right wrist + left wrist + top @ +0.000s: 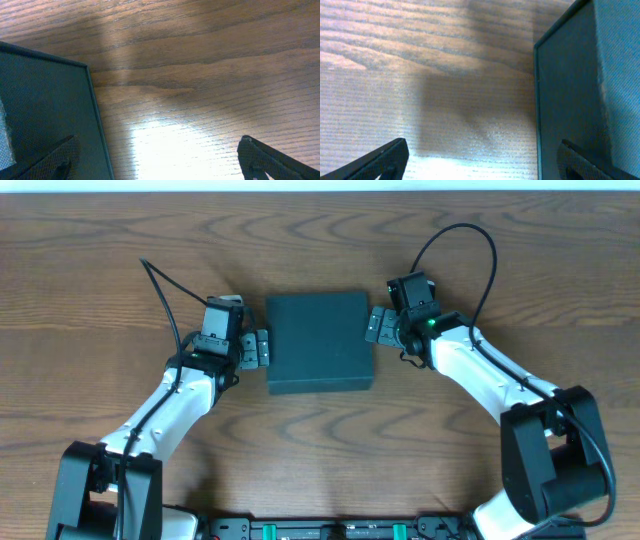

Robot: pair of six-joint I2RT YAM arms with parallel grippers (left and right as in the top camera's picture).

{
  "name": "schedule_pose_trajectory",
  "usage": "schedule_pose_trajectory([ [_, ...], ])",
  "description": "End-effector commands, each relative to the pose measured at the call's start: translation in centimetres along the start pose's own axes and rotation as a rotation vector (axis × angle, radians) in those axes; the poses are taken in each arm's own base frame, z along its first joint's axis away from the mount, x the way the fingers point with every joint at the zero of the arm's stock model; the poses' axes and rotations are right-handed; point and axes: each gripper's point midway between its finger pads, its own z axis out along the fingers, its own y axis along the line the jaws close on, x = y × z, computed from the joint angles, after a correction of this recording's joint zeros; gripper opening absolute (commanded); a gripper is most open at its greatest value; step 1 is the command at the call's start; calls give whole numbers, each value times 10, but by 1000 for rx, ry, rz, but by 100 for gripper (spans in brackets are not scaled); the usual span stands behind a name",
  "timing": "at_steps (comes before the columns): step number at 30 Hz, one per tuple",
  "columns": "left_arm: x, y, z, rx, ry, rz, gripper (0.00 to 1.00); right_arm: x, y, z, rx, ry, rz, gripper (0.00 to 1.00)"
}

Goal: Pack container

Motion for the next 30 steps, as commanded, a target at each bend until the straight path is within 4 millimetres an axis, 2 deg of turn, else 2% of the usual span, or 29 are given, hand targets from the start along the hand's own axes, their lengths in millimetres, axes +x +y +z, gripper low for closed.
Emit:
schedule_pose_trajectory([
  [1,-9,-18,-4,71,-29,18,95,49,33,3,-110,150,-89,99],
  [8,-34,-17,-22,51,-104,24,95,33,29,-13,-92,85,-84,99],
  [12,-48,-17,-48,56,-163,34,95,17,16,-39,-52,16,-76,99],
  [15,-52,-16,-74,66,-201,30,95,-1,6,-65,-31,-64,-117,99],
  [17,-52,-12,-84,48,-211,28,95,-7,3,-75,-36,-91,-139,99],
  [19,-40,4,-93,-26,-177,26,95,-9,-4,-82,-29,-93,-128,99],
  [21,-22,15,-92,-78,-108,34,95,-5,-9,-82,-16,-74,-128,99],
  [25,11,25,-82,-114,2,49,95,-3,-15,-78,21,-66,-131,99],
  [30,37,31,-62,-123,32,10,95,-4,-12,-65,23,-64,-132,99],
])
